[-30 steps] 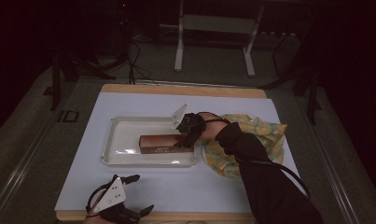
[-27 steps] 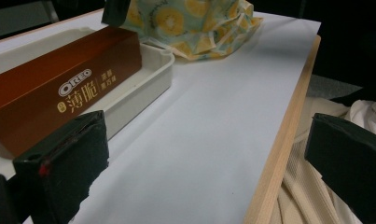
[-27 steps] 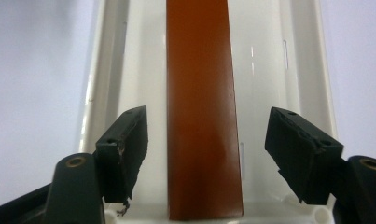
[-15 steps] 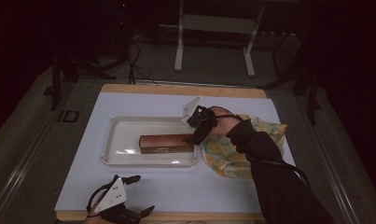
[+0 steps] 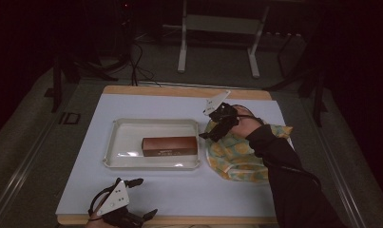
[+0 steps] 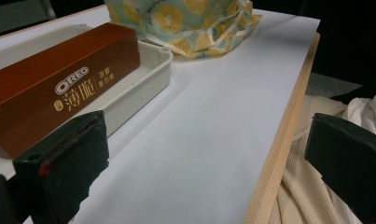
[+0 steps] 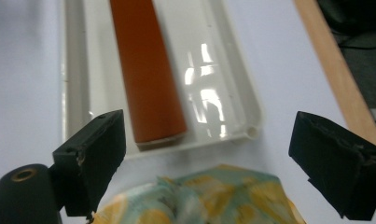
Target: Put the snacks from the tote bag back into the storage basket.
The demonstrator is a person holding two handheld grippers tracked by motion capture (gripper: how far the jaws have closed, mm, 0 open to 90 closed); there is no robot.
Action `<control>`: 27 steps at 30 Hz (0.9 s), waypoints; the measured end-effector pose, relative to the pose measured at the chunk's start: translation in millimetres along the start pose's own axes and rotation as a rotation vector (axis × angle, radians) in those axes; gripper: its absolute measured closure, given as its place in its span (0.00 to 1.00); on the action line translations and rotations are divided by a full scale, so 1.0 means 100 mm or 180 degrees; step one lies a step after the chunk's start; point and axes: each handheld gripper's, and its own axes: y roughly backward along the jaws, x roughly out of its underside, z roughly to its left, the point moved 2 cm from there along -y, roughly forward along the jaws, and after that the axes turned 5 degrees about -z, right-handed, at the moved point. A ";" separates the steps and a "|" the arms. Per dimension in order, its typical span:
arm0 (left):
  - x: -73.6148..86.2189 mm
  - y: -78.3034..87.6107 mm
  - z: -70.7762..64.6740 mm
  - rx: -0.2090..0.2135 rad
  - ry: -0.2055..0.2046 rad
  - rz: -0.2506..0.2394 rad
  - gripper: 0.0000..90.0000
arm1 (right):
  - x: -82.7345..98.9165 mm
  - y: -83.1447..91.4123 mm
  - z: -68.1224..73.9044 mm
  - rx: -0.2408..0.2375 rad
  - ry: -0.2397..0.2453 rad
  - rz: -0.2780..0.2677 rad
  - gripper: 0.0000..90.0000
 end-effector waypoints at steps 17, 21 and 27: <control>0.00 0.00 0.00 -0.0009 0.0012 -0.0002 0.00 | 0.44 0.41 -0.08 0.0448 -0.0613 -0.0226 0.15; 0.00 0.00 0.01 -0.0011 0.0013 -0.0001 0.00 | 0.55 0.48 -0.05 0.0509 -0.0713 -0.0258 0.14; 0.00 0.00 0.00 -0.0014 0.0013 0.0003 0.00 | 0.70 0.59 0.02 0.0726 -0.0737 -0.0308 0.14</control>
